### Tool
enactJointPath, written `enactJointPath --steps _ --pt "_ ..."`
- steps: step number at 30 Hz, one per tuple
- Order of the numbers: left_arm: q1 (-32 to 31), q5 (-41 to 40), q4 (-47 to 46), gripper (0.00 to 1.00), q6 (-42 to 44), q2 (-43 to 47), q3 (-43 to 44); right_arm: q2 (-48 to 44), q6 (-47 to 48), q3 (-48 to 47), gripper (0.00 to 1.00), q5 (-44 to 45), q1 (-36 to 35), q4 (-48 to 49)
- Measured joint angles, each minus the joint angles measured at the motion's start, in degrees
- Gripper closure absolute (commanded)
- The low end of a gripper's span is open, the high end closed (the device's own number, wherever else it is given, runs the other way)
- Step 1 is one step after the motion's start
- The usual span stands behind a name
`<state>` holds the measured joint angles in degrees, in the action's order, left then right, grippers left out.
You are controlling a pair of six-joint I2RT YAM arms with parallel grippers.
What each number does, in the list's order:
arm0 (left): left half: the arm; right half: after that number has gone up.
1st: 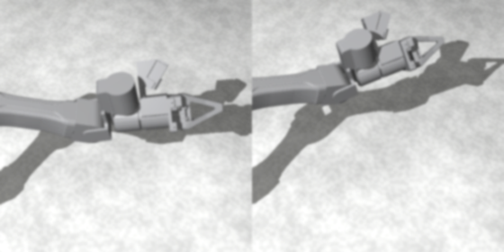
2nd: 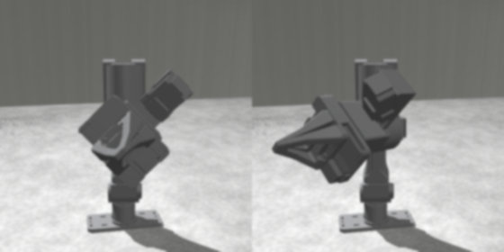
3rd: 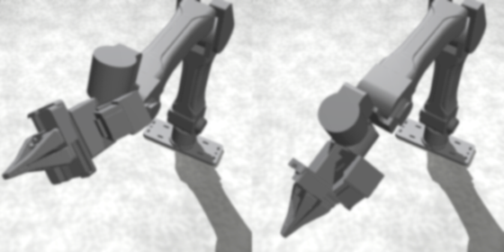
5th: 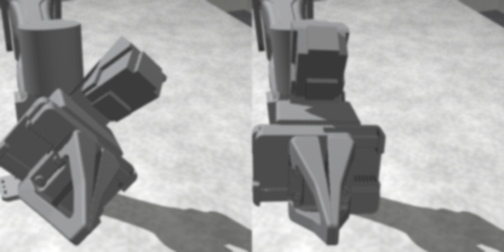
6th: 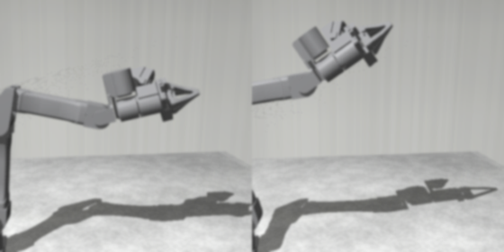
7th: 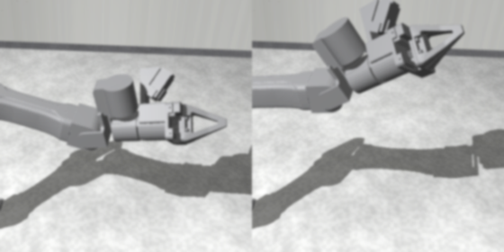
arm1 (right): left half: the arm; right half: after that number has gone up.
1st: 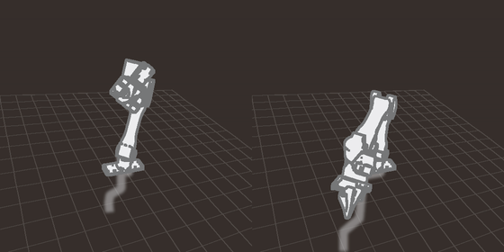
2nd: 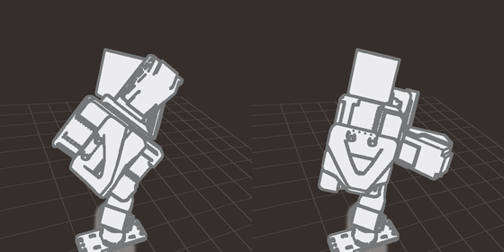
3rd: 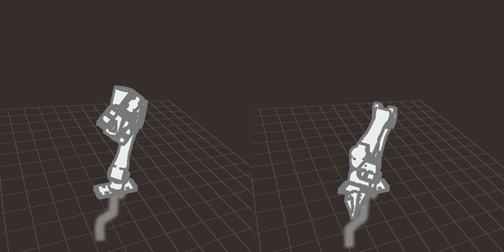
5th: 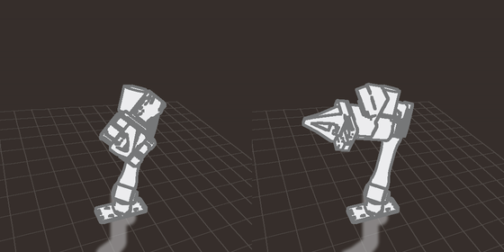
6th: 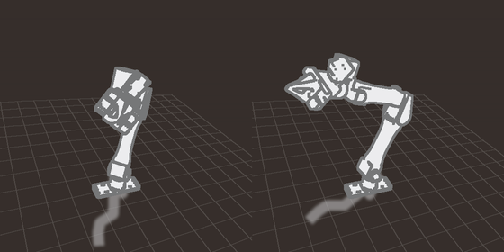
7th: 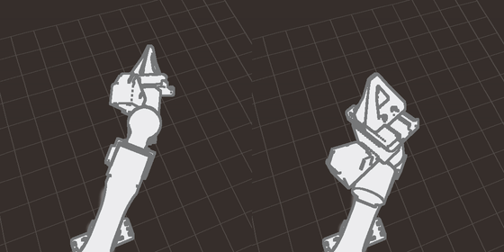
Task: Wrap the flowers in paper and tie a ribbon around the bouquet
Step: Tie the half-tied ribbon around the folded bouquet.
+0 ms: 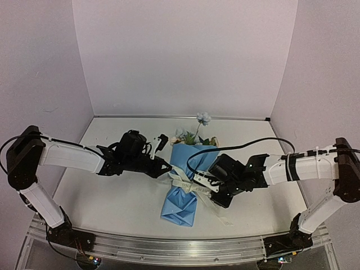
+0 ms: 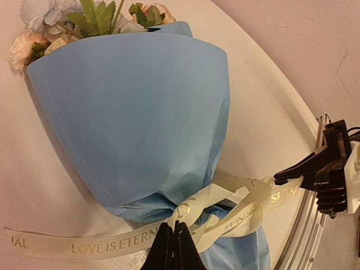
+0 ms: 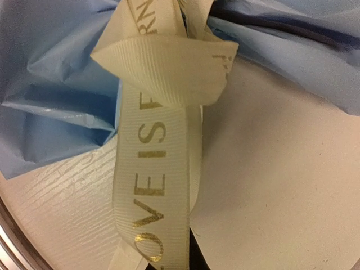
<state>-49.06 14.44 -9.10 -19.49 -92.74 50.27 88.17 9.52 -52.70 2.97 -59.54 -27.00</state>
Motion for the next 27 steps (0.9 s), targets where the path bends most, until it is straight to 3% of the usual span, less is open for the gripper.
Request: enactJointPath --steps 9,27 --pt "0.0 -7.1 -1.6 1.0 -4.5 3.1 -6.6 0.4 1.0 -2.3 1.0 0.7 1.5 -9.9" --pt "1.4 -17.8 -0.9 1.0 -10.5 5.3 -10.0 4.4 0.3 -3.2 1.0 3.0 4.4 -15.1"
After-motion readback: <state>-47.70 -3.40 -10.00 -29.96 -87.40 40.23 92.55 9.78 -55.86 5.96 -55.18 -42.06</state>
